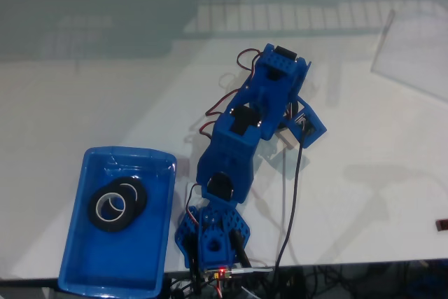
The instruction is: Grasp all tape and put them in the bin.
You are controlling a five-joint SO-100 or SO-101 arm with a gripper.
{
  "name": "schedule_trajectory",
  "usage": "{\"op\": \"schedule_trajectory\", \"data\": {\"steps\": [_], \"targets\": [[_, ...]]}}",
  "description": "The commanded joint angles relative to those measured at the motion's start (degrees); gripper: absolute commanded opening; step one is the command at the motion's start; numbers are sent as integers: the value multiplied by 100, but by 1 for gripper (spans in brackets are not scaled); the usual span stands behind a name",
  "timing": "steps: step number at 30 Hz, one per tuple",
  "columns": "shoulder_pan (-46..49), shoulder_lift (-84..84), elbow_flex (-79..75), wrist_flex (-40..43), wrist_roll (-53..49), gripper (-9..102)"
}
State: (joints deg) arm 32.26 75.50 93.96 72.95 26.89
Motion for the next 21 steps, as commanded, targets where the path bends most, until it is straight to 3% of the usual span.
{"op": "schedule_trajectory", "data": {"steps": [1,11,21], "targets": [[0,237,-105,88,-26,0],[-97,2197,-79,308,-387,0],[-1705,4746,-35,905,-1151,0]]}}
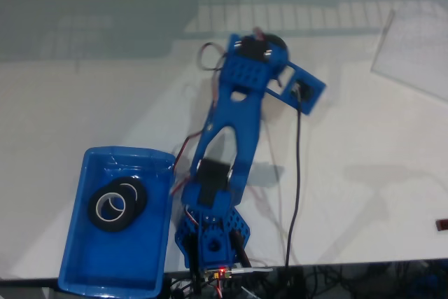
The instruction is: Grasp all tape and put them in the bin.
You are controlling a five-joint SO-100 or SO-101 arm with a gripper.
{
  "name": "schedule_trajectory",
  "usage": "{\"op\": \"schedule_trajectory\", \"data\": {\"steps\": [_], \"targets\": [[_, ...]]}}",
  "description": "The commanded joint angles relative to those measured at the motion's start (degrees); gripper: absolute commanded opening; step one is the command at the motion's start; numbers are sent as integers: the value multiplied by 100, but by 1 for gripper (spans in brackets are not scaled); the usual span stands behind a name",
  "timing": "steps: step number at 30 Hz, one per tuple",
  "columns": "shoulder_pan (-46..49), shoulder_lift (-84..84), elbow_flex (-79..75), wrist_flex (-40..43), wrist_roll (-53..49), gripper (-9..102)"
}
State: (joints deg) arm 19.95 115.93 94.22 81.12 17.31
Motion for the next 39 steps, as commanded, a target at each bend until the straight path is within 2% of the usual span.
{"op": "schedule_trajectory", "data": {"steps": [1,9,22,27,33,39], "targets": [[-694,905,-62,105,-290,0],[-2637,2303,97,264,-1371,0],[-6390,3858,1266,1811,-4201,0],[-6864,3832,1336,2118,-5361,0],[-6759,3771,1714,2118,-7005,0],[-6688,3964,2461,1767,-7664,0]]}}
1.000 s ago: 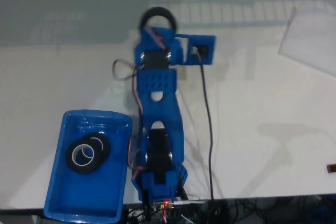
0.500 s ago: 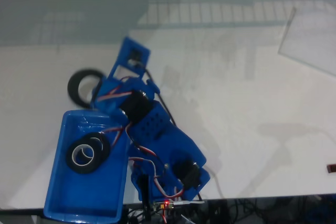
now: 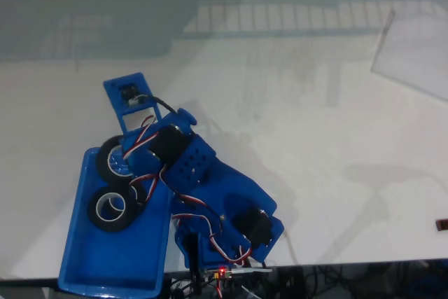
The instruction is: Grasp all tape and put them in the bin.
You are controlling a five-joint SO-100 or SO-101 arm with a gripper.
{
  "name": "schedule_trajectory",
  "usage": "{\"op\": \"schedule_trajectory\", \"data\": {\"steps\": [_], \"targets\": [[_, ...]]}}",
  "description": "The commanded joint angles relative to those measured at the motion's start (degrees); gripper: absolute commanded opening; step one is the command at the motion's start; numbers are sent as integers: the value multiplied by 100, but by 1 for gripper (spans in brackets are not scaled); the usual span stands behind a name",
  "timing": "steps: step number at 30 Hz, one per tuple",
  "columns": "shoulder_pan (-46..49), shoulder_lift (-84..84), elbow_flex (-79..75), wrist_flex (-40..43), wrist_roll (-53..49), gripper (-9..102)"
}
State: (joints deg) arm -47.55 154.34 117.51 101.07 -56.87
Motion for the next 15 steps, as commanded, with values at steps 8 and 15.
{"op": "schedule_trajectory", "data": {"steps": [8,15], "targets": [[-325,475,923,-721,-264,0],[-835,325,923,-932,-18,0]]}}
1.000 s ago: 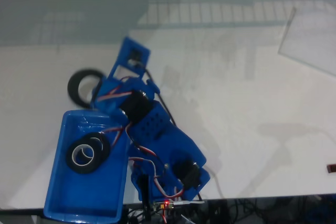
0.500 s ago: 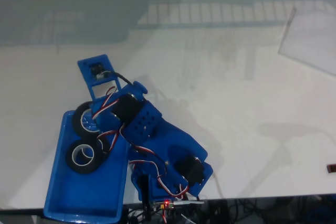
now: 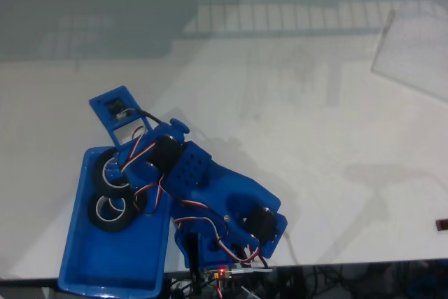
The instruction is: Grasp all tape and put them in the bin.
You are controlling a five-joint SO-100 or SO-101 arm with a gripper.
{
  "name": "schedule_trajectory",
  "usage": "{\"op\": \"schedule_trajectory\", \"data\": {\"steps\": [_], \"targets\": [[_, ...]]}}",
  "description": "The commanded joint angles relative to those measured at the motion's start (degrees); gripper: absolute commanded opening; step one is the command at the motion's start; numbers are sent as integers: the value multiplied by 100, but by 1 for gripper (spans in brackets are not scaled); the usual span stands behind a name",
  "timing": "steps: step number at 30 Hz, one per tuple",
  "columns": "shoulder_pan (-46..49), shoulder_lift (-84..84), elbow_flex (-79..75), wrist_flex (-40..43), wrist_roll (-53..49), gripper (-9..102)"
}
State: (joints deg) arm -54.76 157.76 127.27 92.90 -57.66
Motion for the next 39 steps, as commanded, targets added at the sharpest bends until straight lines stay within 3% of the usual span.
{"op": "schedule_trajectory", "data": {"steps": [1,8,18,25,33,39], "targets": [[-149,-26,-53,-114,62,0],[-325,-202,-44,-123,0,2],[-316,-220,-44,-387,360,28],[-202,-149,-44,-589,475,27],[905,-220,-123,-1907,1011,24],[2320,-185,-97,-3762,2303,20]]}}
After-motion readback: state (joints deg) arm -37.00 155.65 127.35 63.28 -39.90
